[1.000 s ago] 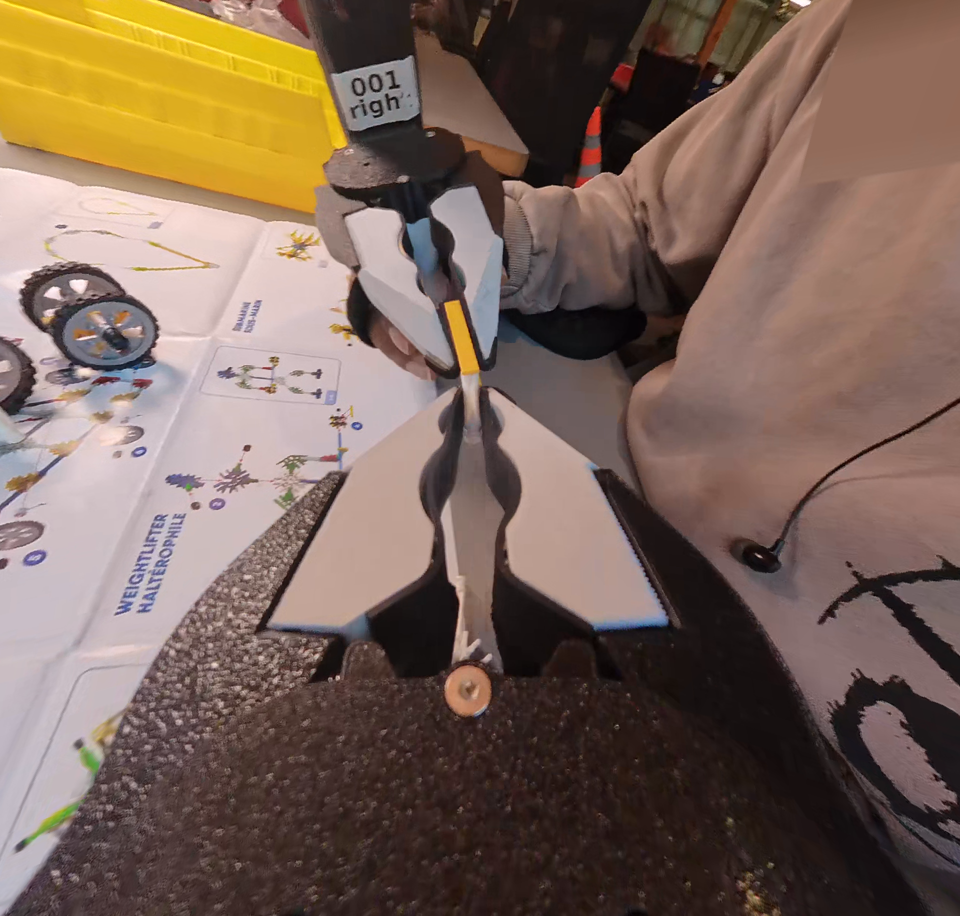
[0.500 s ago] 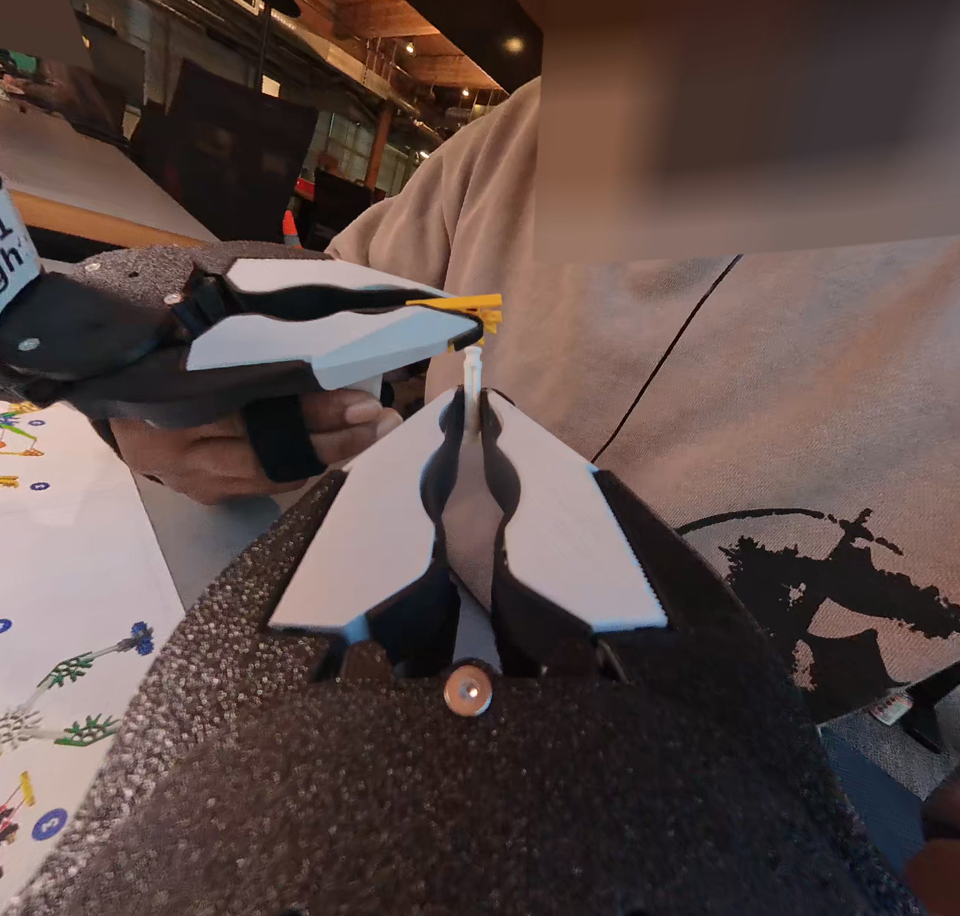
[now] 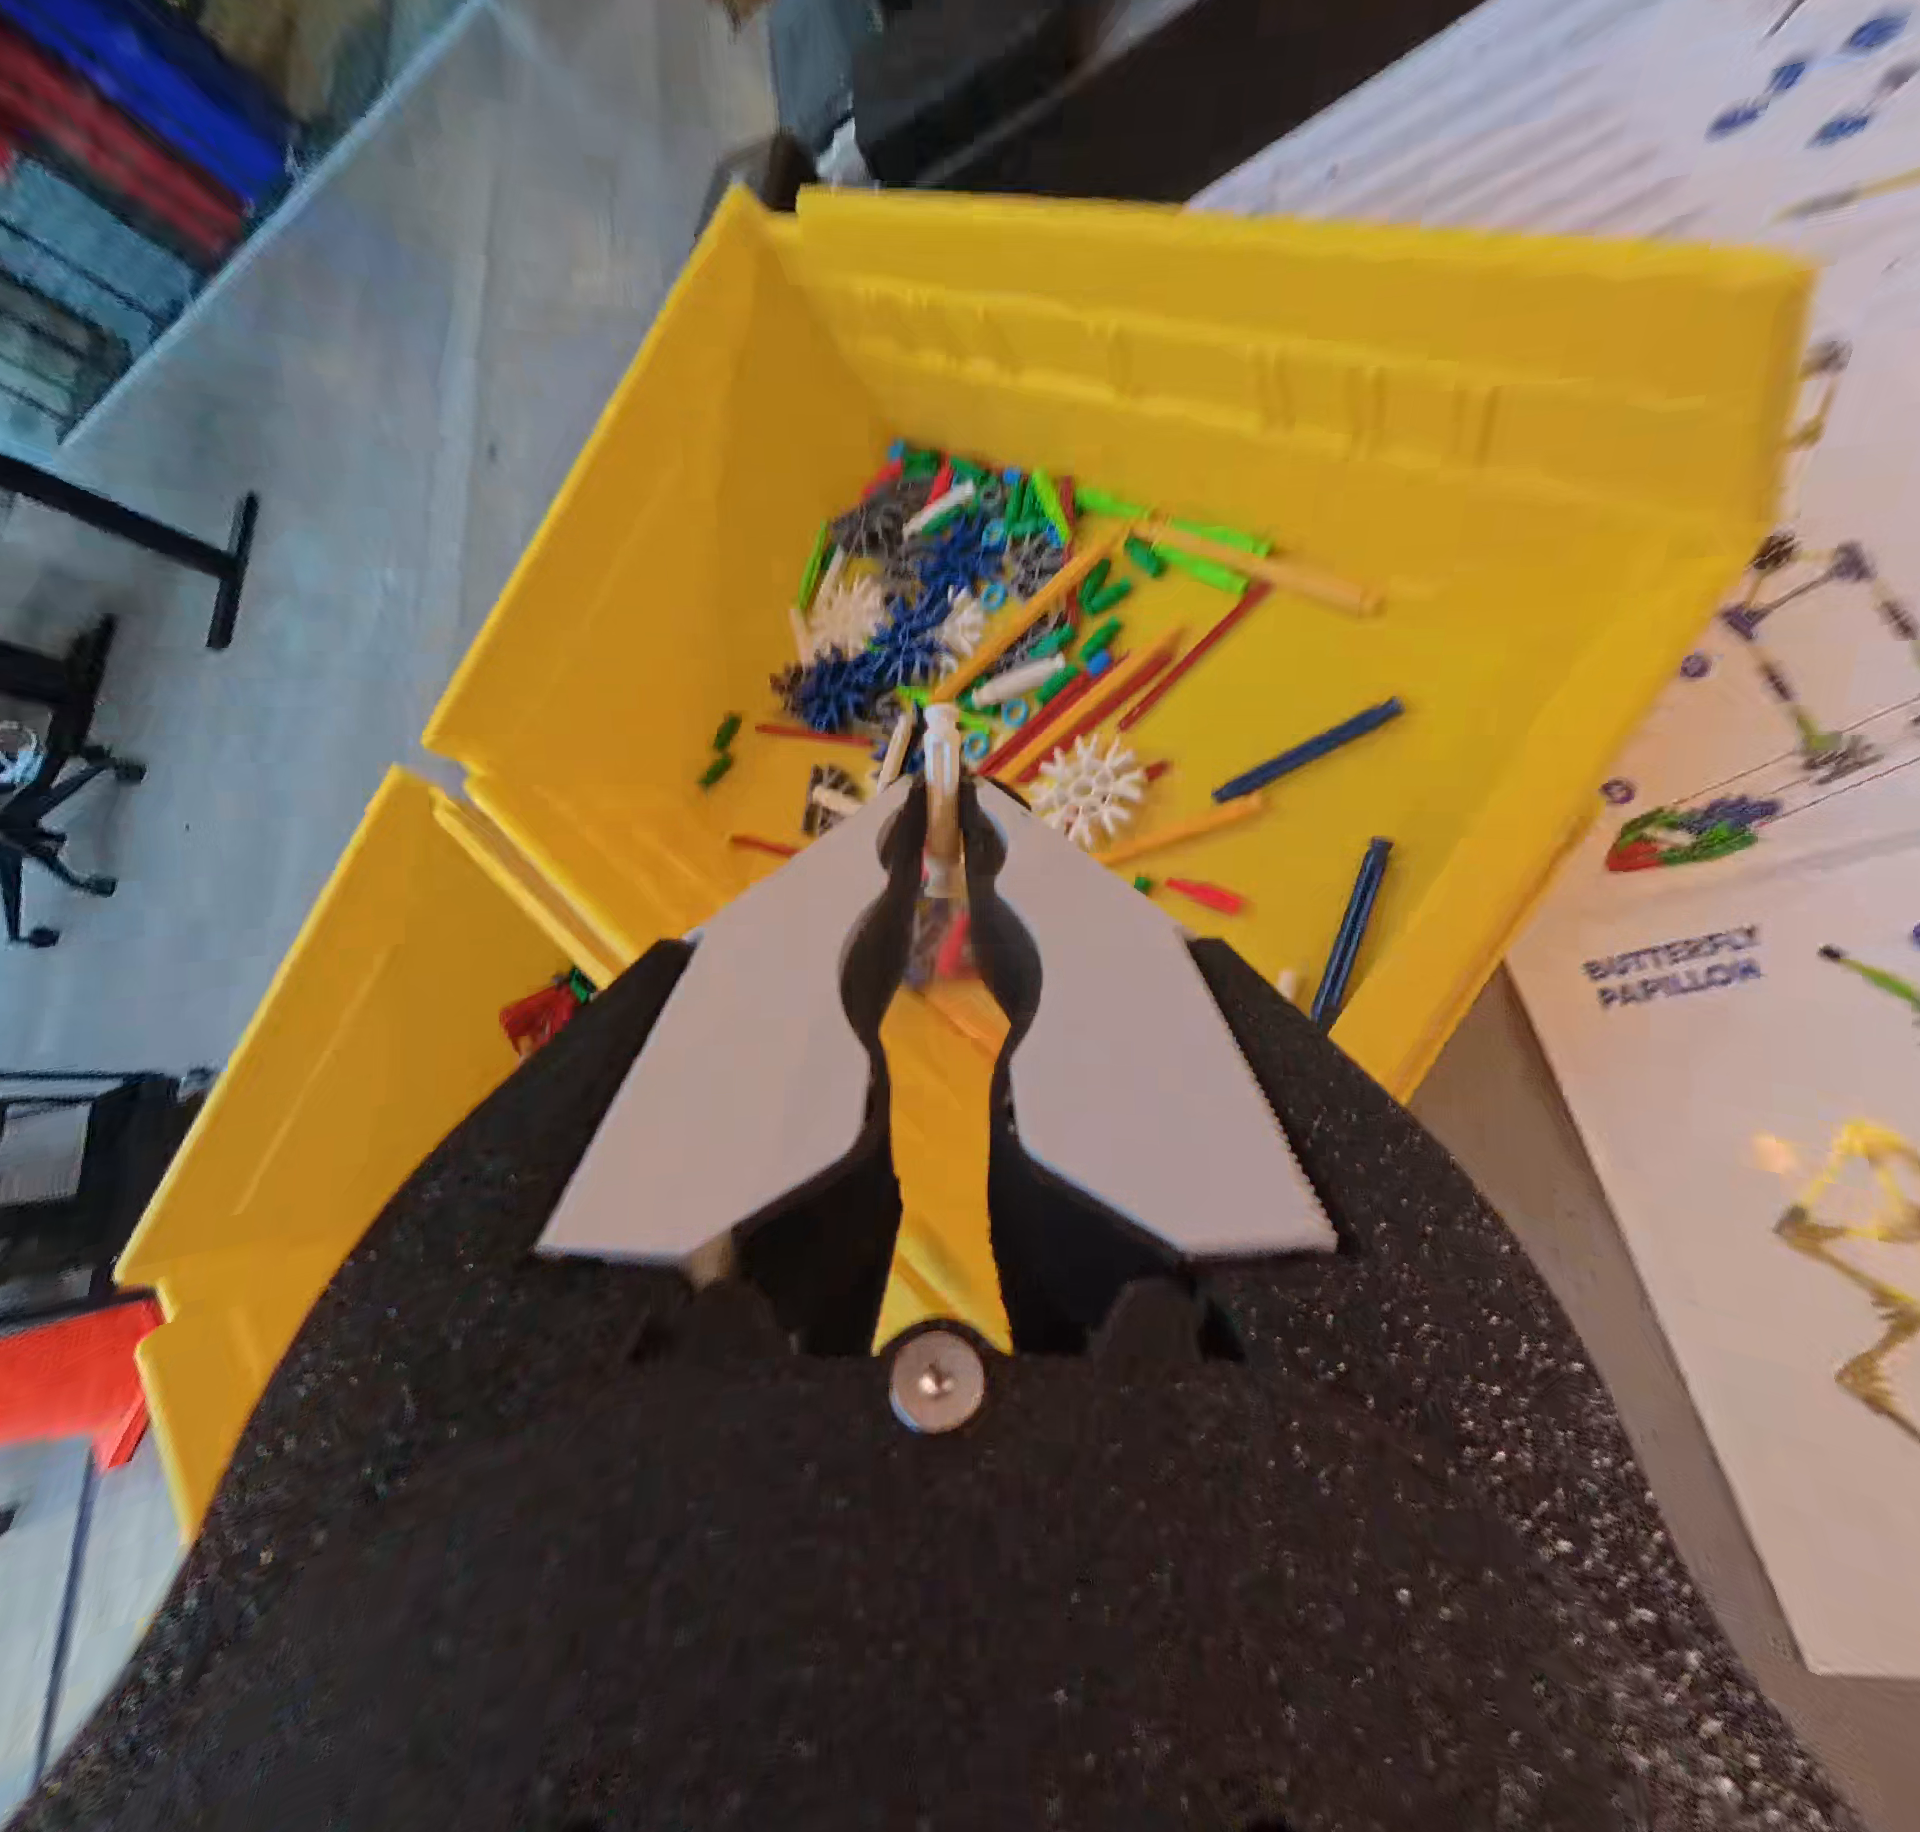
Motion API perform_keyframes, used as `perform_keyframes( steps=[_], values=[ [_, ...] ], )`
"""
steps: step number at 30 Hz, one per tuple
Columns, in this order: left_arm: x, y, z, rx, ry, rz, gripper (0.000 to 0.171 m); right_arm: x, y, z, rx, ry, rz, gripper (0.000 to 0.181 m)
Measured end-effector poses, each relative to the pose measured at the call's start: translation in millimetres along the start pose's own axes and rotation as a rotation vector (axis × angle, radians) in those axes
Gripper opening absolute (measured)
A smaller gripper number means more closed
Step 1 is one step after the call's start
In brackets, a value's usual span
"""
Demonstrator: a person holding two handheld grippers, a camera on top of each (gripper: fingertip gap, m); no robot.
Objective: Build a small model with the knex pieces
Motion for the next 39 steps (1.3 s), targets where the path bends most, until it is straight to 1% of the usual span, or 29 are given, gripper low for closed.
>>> perform_keyframes(
  steps=[2,4,6,9,12,13,15,16,19,20,22,25,27,30,33,34,35,36,37,38,39],
  values=[
    [8,-3,-16,0.016,0.093,-0.033,0.013,3,1,-3,-0.020,0.030,-0.013,0.004],
    [9,-13,-19,0.001,0.103,-0.129,0.016,3,2,-5,-0.034,0.044,-0.021,0.004],
    [7,-18,-18,-0.014,0.102,-0.184,0.021,2,1,-6,-0.026,0.048,-0.028,0.004],
    [4,-14,-12,-0.019,0.060,-0.151,0.023,0,-4,-8,0.008,0.046,-0.045,0.004],
    [-3,-29,2,-0.025,-0.044,-0.226,0.024,-1,-7,-8,0.026,0.036,-0.060,0.005],
    [-8,-40,9,-0.028,-0.096,-0.286,0.024,-1,-8,-8,0.026,0.037,-0.065,0.005],
    [-22,-74,24,-0.030,-0.210,-0.483,0.025,0,-8,-9,0.020,0.036,-0.073,0.005],
    [-32,-94,31,-0.032,-0.262,-0.605,0.026,1,-7,-9,0.017,0.036,-0.071,0.005],
    [-72,-157,48,-0.060,-0.399,-1.033,0.026,4,-2,-8,0.023,0.023,-0.048,0.005],
    [-83,-176,51,-0.068,-0.426,-1.151,0.026,5,-1,-8,0.031,0.017,-0.039,0.005],
    [-101,-207,53,-0.082,-0.454,-1.321,0.025,7,2,-8,0.048,0.013,-0.020,0.005],
    [-115,-240,50,-0.076,-0.407,-1.477,0.024,10,6,-9,0.036,0.021,-0.010,0.005],
    [-118,-252,45,-0.049,-0.385,-1.513,0.020,12,10,-8,0.013,0.024,-0.006,0.005],
    [-121,-260,40,-0.012,-0.362,-1.552,0.007,13,14,-7,-0.006,0.019,0.005,0.005],
    [-124,-258,41,-0.008,-0.385,-1.567,0.004,13,17,-5,-0.015,0.005,0.022,0.005],
    [-125,-256,43,-0.002,-0.404,-1.550,0.004,13,16,-3,-0.017,-0.004,0.017,0.005],
    [-126,-252,45,0.018,-0.421,-1.530,0.004,12,16,-2,-0.023,-0.012,0.009,0.011],
    [-127,-243,48,0.041,-0.440,-1.490,0.004,10,14,0,-0.027,-0.020,-0.009,0.021],
    [-127,-227,54,0.043,-0.474,-1.418,0.004,7,11,3,-0.031,-0.028,-0.033,0.029],
    [-127,-204,62,0.025,-0.515,-1.316,0.004,3,7,5,-0.036,-0.033,-0.059,0.035],
    [-126,-174,70,-0.002,-0.559,-1.167,0.004,-1,2,6,-0.040,-0.029,-0.088,0.037]
  ],
)
Point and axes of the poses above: each gripper's, where its closed fingertips meet, x out along the fingers, z out of its top, y = z × x across the jaws, the point moved 5 cm from there along -x, back along the fingers, and after that the axes turned 5 degrees about z, right-handed, at the moved point
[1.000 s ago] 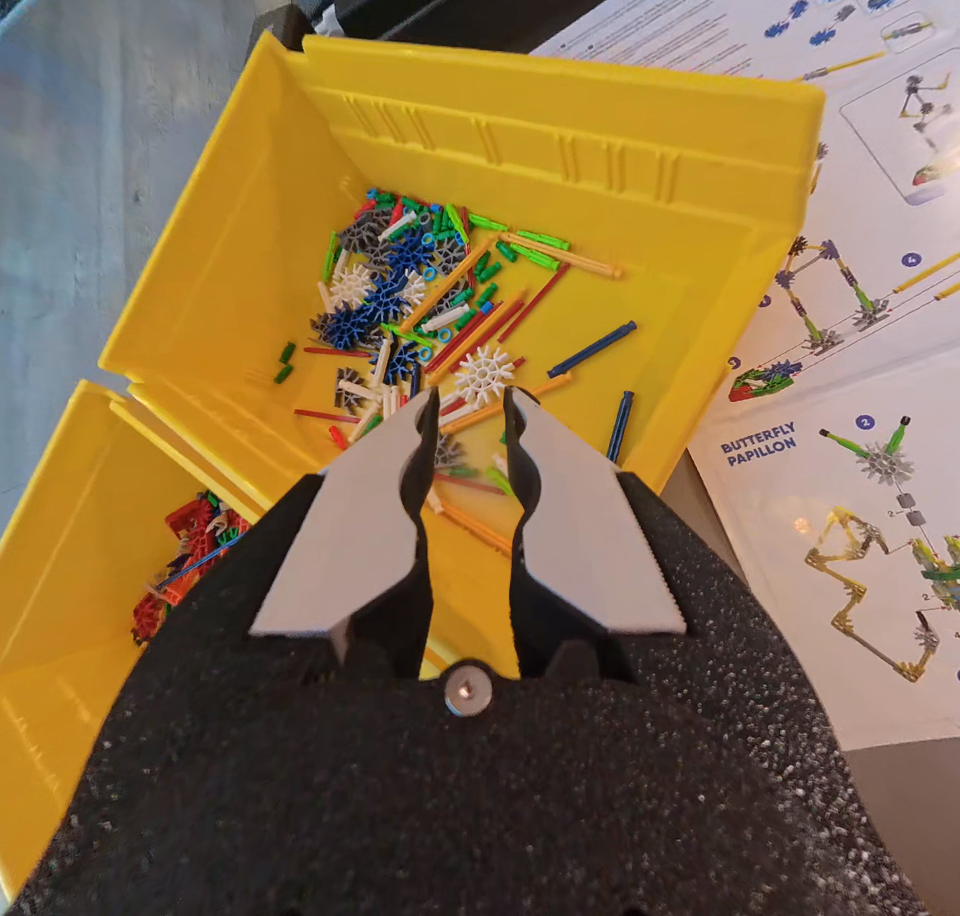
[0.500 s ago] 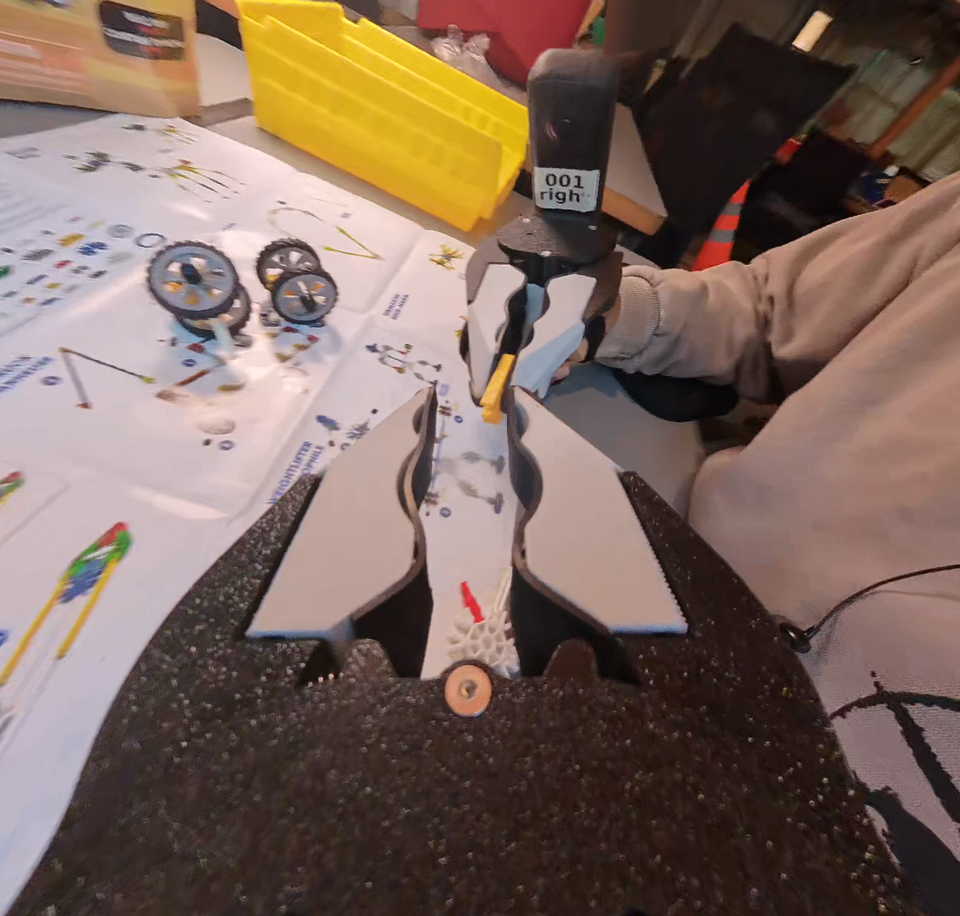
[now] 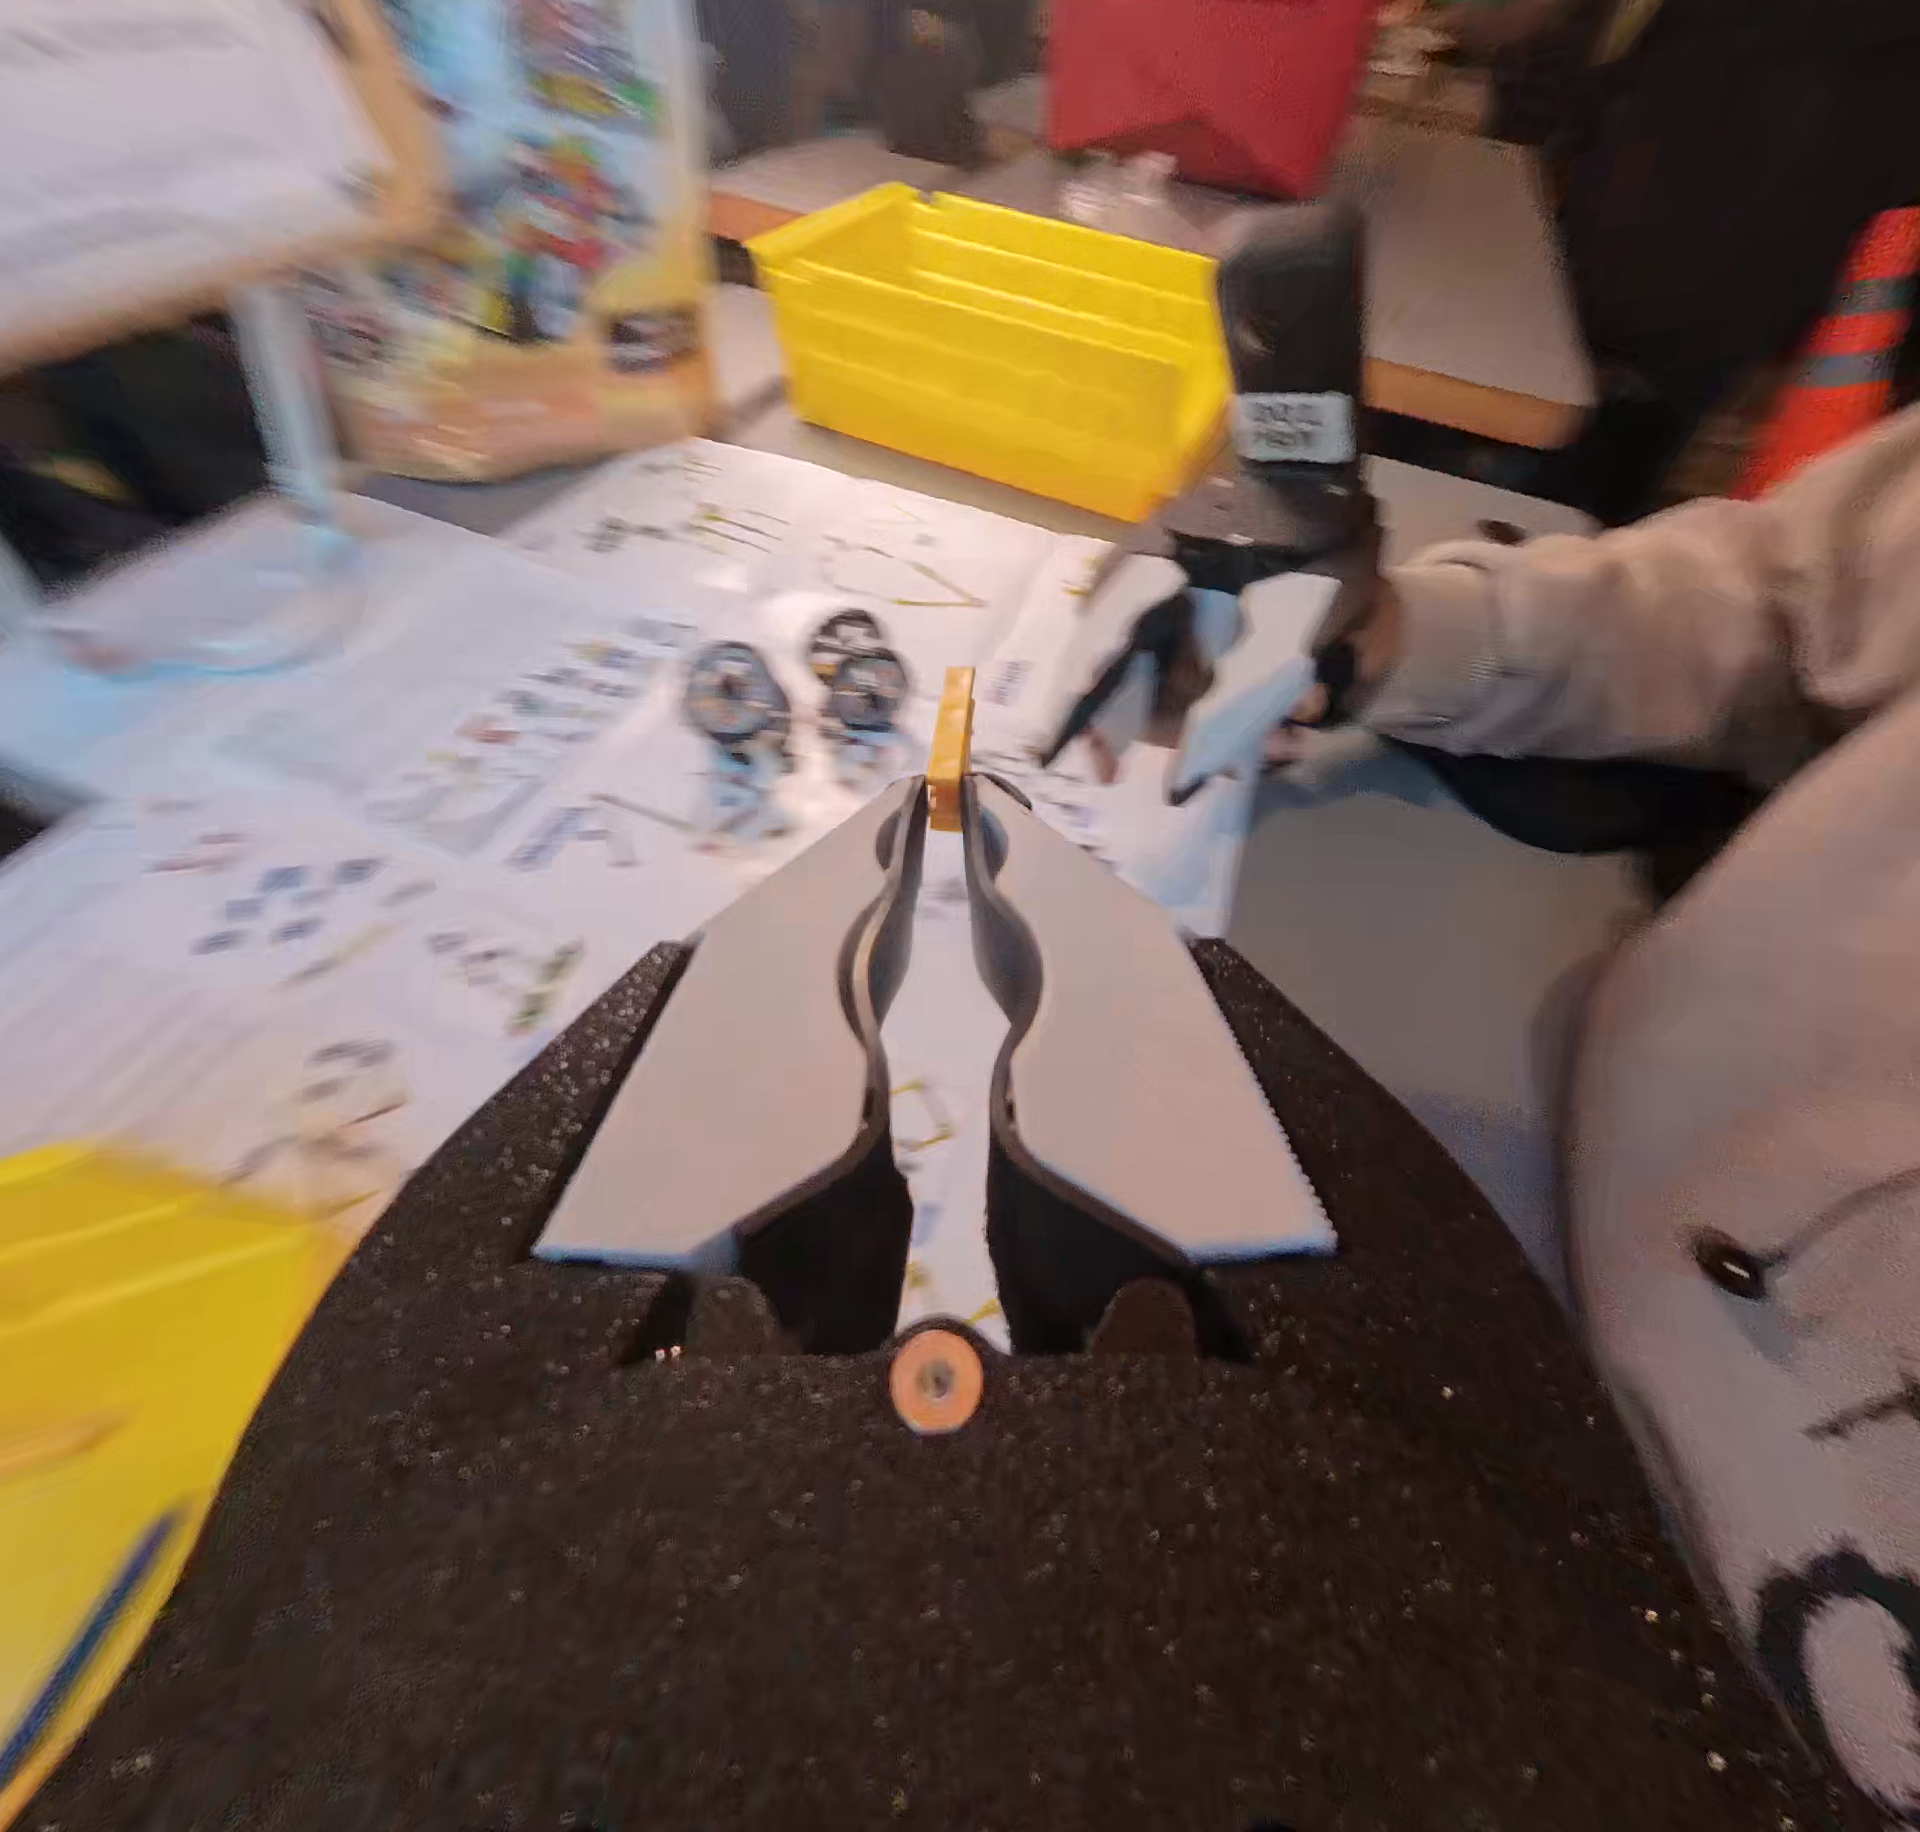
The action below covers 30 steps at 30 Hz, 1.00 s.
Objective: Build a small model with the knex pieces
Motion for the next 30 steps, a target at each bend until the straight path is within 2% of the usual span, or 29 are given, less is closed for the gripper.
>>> perform_keyframes(
  steps=[2,3,4,6,7,8,11,13,15,16,19,20,23,27,28,30],
  values=[
    [-61,38,25,0.094,-0.029,0.409,0.003,-5,-7,-4,-0.022,0.046,-0.036,0.039],
    [-100,56,31,0.132,-0.004,0.643,0.004,-5,-9,-7,-0.035,0.080,-0.050,0.040],
    [-141,73,31,0.150,0.052,0.874,0.003,-4,-9,-12,-0.049,0.117,-0.055,0.040],
    [-224,95,13,0.099,0.245,1.271,0.003,1,-6,-20,-0.082,0.190,-0.049,0.040],
    [-256,101,-1,0.066,0.338,1.404,0.003,4,-3,-24,-0.099,0.220,-0.041,0.040],
    [-280,104,-17,0.036,0.429,1.475,0.004,7,0,-28,-0.112,0.247,-0.027,0.040],
    [-321,106,-68,-0.040,0.684,1.539,0.004,15,9,-37,-0.133,0.316,0.025,0.037],
    [-330,104,-89,-0.083,0.706,1.528,0.009,22,15,-42,-0.137,0.358,0.054,0.036],
    [-321,98,-91,-0.085,0.621,1.478,0.015,32,23,-48,-0.153,0.413,0.077,0.035],
    [-306,94,-86,-0.058,0.550,1.417,0.016,37,27,-53,-0.162,0.455,0.080,0.034],
    [-240,76,-62,0.050,0.380,1.145,0.018,54,35,-69,-0.190,0.603,0.060,0.032],
    [-214,68,-56,0.067,0.338,1.033,0.018,58,36,-69,-0.206,0.622,0.039,0.025],
    [-135,43,-48,0.086,0.280,0.666,0.022,67,37,-73,-0.214,0.735,0.004,0.021],
    [-51,10,-61,0.045,0.298,0.232,0.024,73,37,-71,-0.239,0.811,-0.019,0.012],
    [-35,4,-66,0.029,0.314,0.144,0.025,73,38,-72,-0.252,0.812,-0.001,0.004],
    [-11,-4,-79,-0.022,0.353,-0.007,0.028,73,39,-72,-0.297,0.796,0.019,0.004]
  ],
)
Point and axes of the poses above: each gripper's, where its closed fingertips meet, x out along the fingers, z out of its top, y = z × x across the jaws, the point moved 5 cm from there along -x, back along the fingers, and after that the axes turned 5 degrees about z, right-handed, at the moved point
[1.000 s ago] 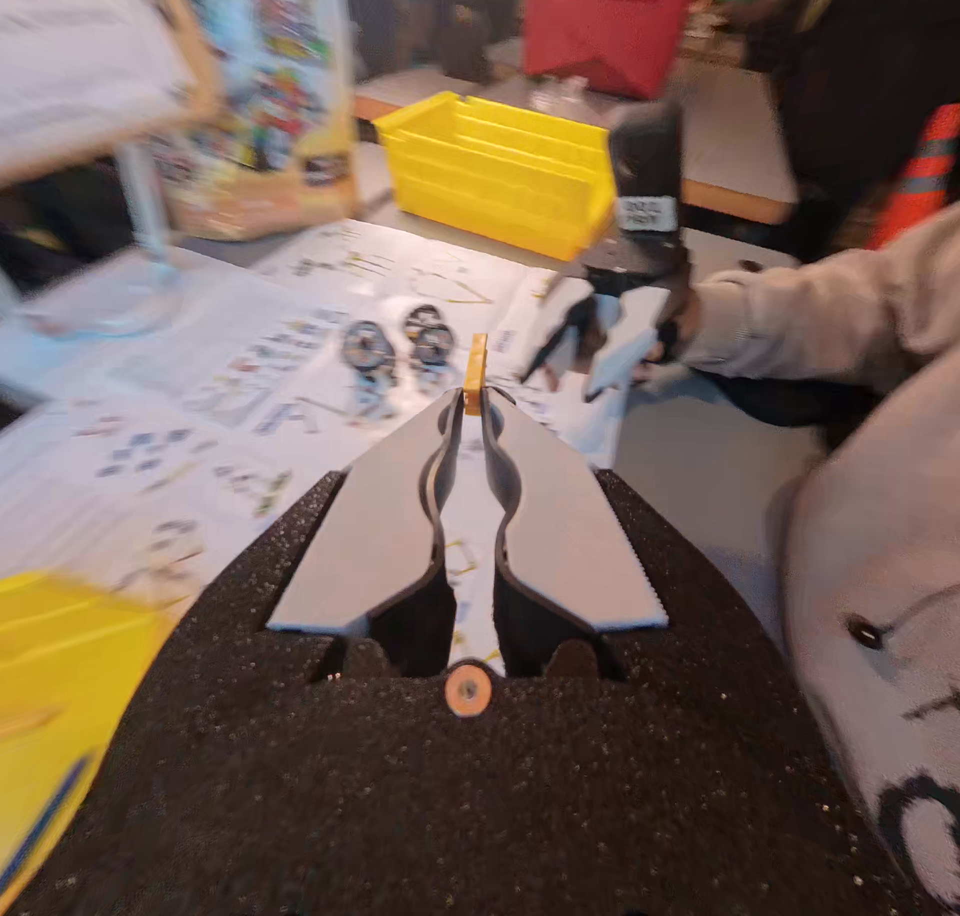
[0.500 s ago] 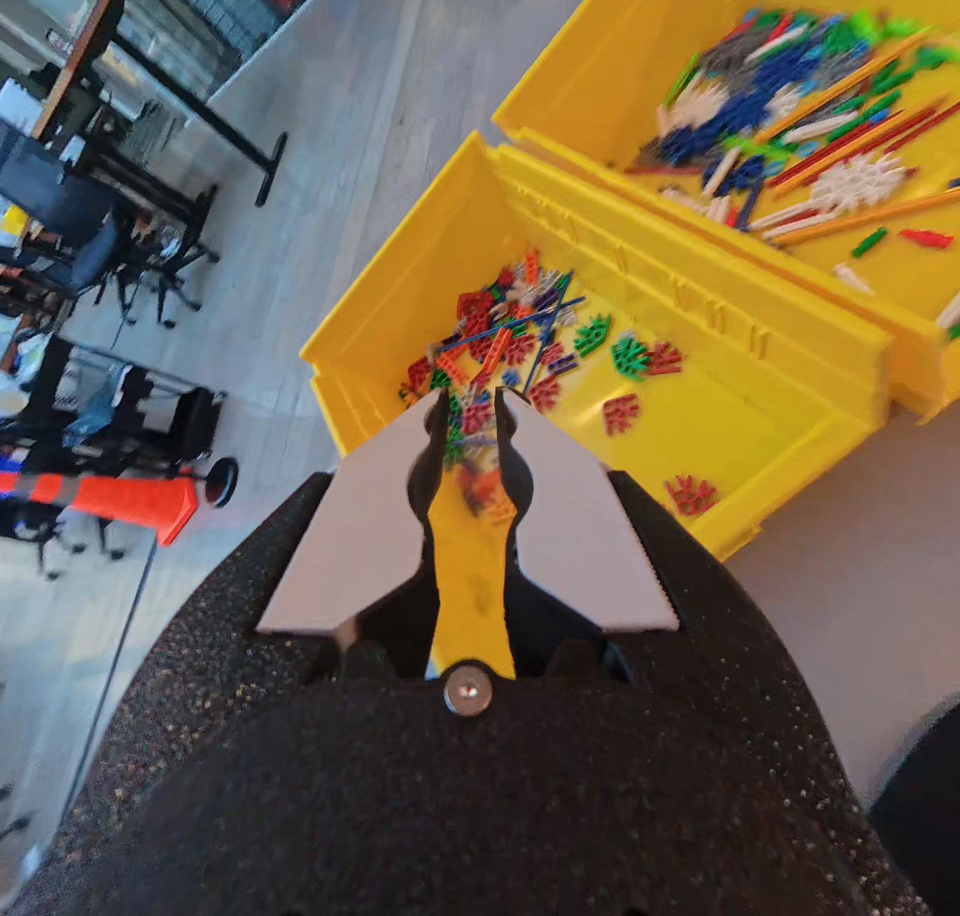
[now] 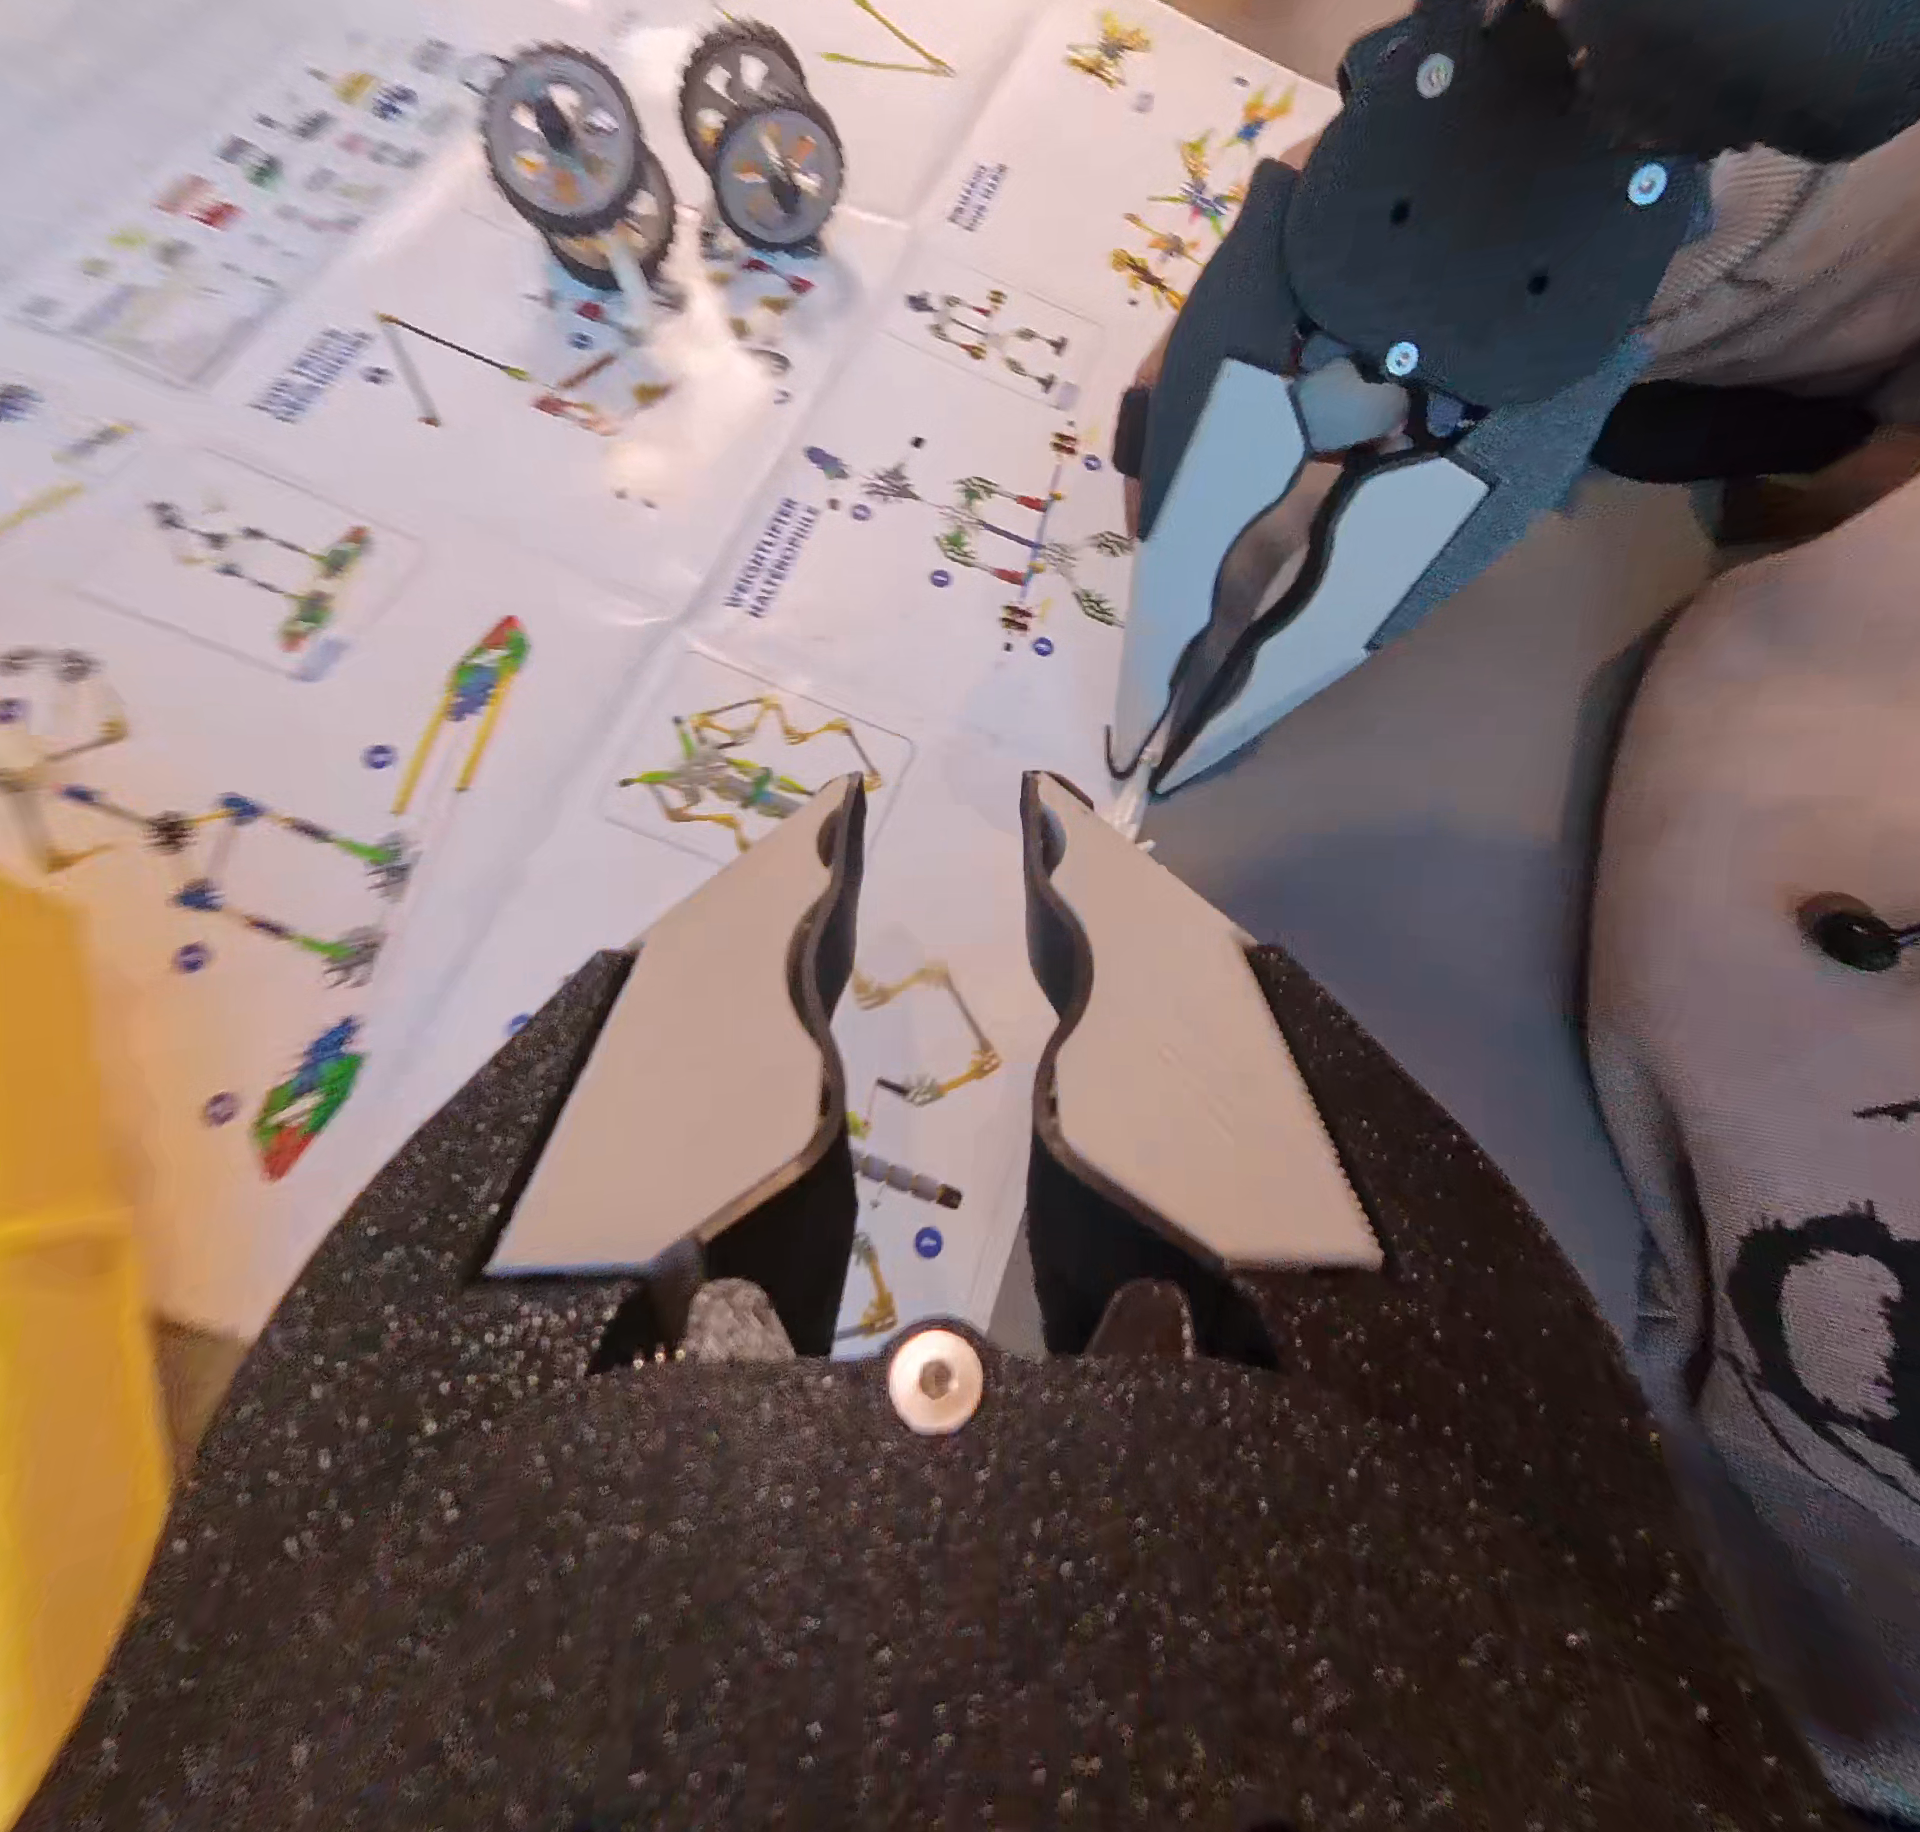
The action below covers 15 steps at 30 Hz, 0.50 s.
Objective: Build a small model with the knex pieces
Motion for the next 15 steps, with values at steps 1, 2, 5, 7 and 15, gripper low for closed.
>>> perform_keyframes(
  steps=[1,2,5,7,15],
  values=[
    [11,-3,-4,-0.026,0.026,-0.077,0.030,-1,0,-1,-0.018,-0.014,-0.003,0.004],
    [19,-5,-7,-0.061,0.044,-0.143,0.033,-5,-2,0,-0.050,-0.047,-0.020,0.003],
    [33,-17,-8,-0.175,0.016,-0.369,0.037,-30,-3,7,-0.200,-0.203,-0.077,0.004],
    [36,-24,1,-0.247,-0.064,-0.492,0.035,-50,-2,15,-0.256,-0.330,-0.109,0.004],
    [35,-40,46,-0.156,-0.259,-0.624,0.004,-106,-13,20,-0.171,-0.639,-0.127,0.004]
  ],
)
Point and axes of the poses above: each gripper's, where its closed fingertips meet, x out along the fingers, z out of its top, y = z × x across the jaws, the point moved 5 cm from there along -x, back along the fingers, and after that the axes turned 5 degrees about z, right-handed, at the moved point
